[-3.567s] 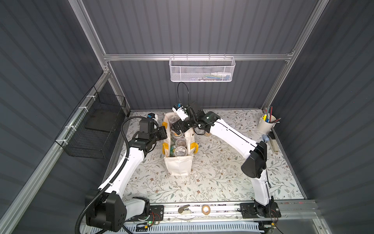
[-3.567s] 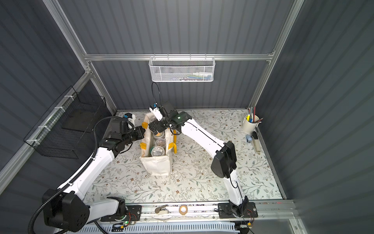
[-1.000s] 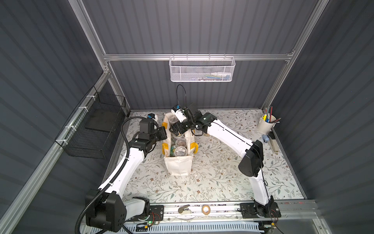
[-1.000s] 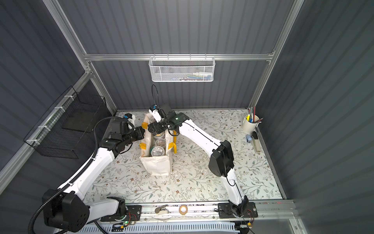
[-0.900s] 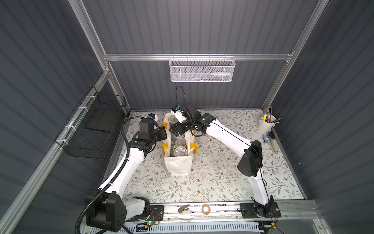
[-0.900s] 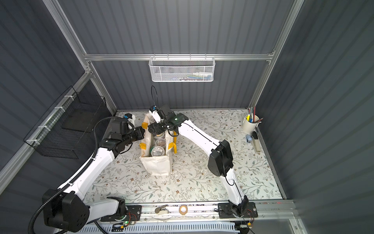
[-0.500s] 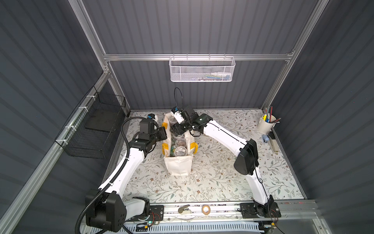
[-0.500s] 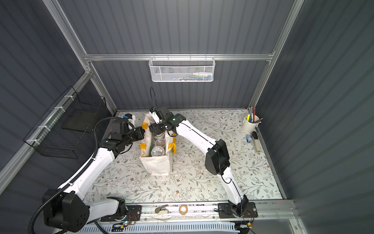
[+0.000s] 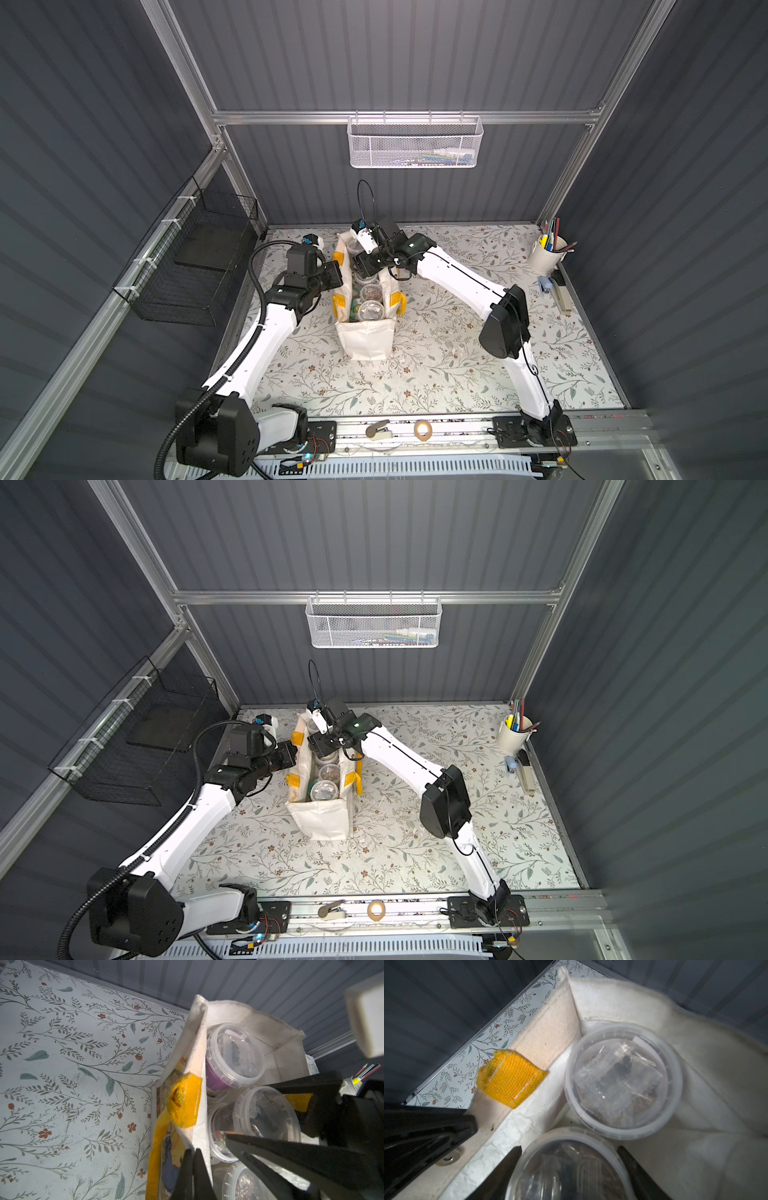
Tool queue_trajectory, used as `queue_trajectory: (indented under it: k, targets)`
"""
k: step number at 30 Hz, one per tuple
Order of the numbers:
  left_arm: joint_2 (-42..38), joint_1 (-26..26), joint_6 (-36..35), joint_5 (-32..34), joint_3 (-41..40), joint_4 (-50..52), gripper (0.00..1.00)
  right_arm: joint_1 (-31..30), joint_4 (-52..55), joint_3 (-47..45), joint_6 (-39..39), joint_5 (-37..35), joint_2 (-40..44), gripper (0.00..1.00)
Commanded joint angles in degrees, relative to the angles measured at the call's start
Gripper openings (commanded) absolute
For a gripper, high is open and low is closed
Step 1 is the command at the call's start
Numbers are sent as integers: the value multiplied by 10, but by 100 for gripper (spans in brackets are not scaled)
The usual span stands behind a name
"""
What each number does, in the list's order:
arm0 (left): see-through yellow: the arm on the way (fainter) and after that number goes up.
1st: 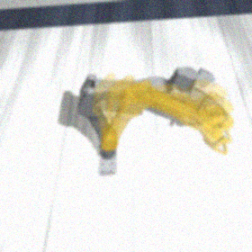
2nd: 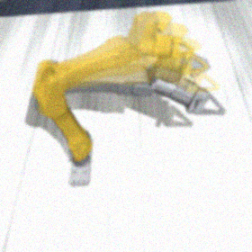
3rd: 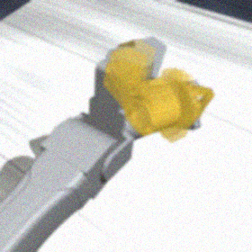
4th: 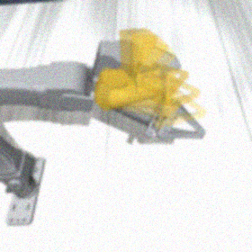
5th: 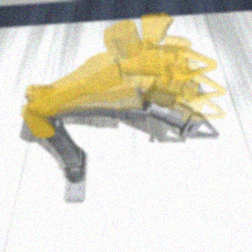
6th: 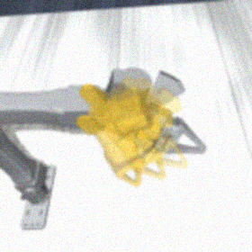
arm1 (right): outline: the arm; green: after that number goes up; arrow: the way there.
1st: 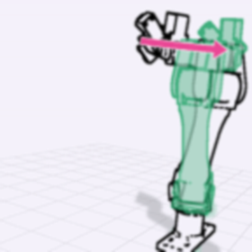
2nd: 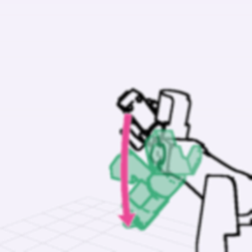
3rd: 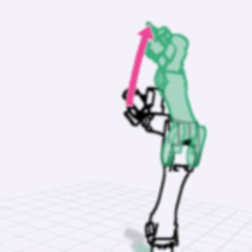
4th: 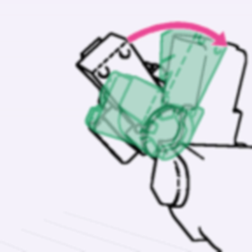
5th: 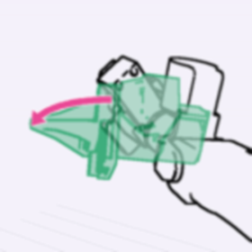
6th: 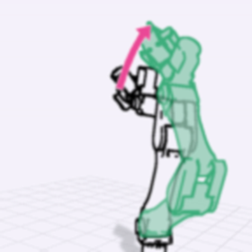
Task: Take out the seed jars from the canvas bag
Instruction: Pick up the seed jar from the canvas bag.
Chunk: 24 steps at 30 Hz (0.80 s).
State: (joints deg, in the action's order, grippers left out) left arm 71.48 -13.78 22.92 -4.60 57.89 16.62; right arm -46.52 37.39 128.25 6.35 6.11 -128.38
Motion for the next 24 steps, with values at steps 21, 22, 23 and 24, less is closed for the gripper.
queue_trajectory:
  k: [21,22,23,24]
  targets:
    - [2,1,-13,-2,1,26,0,202,-164,-307,60,30,235,67]
    - [3,0,-13,-1,1,27,0,215,-172,-318,65,32,232,67]
    - [3,1,-13,-1,2,28,0,229,-181,-331,73,35,227,67]
    - [3,1,-13,-1,1,28,0,241,-189,-342,78,36,223,67]
